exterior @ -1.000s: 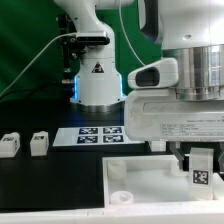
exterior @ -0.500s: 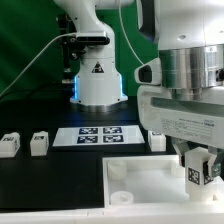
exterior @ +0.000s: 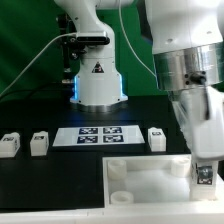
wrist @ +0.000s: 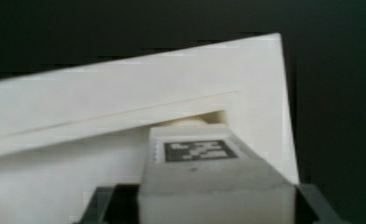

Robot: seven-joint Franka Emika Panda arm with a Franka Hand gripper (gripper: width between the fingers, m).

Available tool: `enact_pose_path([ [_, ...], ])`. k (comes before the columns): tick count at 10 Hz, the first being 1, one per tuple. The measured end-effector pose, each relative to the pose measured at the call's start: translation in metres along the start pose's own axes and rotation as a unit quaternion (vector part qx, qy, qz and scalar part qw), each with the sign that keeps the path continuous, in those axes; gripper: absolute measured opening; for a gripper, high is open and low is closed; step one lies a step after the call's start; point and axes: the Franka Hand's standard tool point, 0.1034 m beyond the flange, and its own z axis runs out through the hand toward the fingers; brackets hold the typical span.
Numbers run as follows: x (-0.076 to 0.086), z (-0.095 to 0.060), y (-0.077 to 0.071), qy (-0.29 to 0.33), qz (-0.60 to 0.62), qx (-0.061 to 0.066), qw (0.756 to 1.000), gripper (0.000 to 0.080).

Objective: Assemble one leg

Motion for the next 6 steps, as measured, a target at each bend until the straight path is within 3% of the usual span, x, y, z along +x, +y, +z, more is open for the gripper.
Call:
enact_pose_path([
  [3,0.0020,-0.0006,0.0001,0.003,0.083,0.008,0.996,0.0295],
  [4,0.0018,-0.0002,0.0006,0.003,0.071,0.007,0.997,0.0354],
  [5,0.0018,0.0004,0.0011,0.003,0.053,0.007,0.999,0.0491],
  [6,0.0011,0.0008,0.0020,0.003,0.028,0.006,1.000,0.0491],
])
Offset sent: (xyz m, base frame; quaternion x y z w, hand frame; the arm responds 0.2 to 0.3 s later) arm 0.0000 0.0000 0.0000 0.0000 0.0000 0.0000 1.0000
